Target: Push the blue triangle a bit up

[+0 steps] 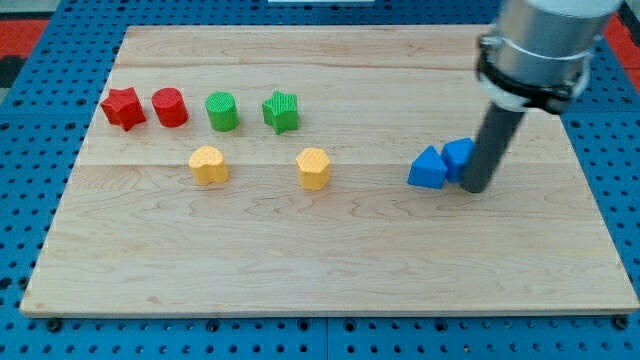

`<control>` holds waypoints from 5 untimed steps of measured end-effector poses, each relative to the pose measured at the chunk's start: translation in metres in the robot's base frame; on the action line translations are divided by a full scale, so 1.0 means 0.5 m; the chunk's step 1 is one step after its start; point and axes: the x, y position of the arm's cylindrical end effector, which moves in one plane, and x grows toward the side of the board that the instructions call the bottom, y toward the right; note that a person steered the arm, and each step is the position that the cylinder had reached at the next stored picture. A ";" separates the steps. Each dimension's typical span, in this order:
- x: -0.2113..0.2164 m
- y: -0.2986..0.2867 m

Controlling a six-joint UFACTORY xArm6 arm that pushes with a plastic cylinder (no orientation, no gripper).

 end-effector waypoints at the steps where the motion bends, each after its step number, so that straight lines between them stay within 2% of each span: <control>1: 0.031 -0.022; 3: 0.065 -0.064; 5: -0.044 -0.001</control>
